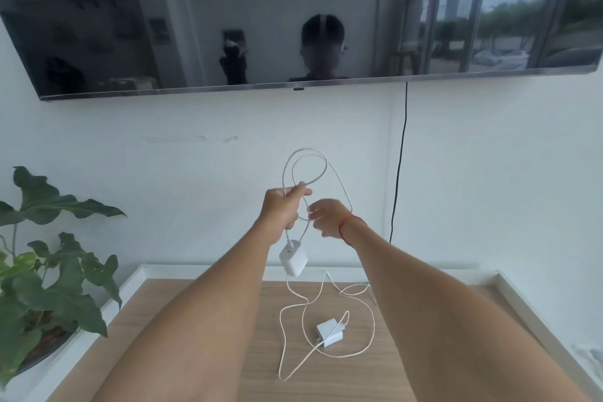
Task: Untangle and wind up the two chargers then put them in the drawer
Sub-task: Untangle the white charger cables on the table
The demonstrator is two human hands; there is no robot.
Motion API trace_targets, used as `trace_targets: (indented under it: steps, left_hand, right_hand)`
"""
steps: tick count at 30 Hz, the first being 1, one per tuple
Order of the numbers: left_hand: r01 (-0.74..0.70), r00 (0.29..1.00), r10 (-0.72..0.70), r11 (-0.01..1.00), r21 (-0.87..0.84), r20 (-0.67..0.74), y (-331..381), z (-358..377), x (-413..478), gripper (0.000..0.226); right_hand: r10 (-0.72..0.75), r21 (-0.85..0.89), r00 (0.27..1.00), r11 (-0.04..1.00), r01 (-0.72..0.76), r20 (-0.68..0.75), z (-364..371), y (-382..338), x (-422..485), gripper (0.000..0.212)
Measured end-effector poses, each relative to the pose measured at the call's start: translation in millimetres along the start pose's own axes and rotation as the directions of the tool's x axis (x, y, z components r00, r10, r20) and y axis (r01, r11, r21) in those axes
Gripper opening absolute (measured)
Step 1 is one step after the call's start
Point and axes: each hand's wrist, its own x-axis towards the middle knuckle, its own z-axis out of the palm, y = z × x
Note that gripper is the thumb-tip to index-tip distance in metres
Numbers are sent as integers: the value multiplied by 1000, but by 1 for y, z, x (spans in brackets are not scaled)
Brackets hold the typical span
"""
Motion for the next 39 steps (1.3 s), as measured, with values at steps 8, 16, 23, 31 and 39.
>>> trace_targets:
  steps: [8, 16, 23, 31, 39]
  left_hand:
    - [-85, 996, 83, 986, 146, 21, 9, -4, 2, 30]
    - [-94, 992, 115, 955, 282, -58, -32, -29, -7, 38]
    - [70, 997, -71, 994, 89, 9, -34, -21, -13, 48]
    - [41, 995, -52, 991, 131, 80, -25, -10, -16, 44]
    - [-45, 993, 54, 996, 82, -108, -16, -17, -9, 33]
  right_hand:
    - [63, -4, 996, 998, -63, 57, 16, 3, -2, 14]
    - [93, 492, 977, 870, 13, -191, -19, -21, 5, 28]
    - [-27, 521, 960, 835, 175, -278, -34, -57, 4, 31]
    - [56, 618, 932, 762, 193, -359, -24, -51, -2, 18]
    - [219, 72, 937, 966, -247, 273, 3, -19, -24, 37]
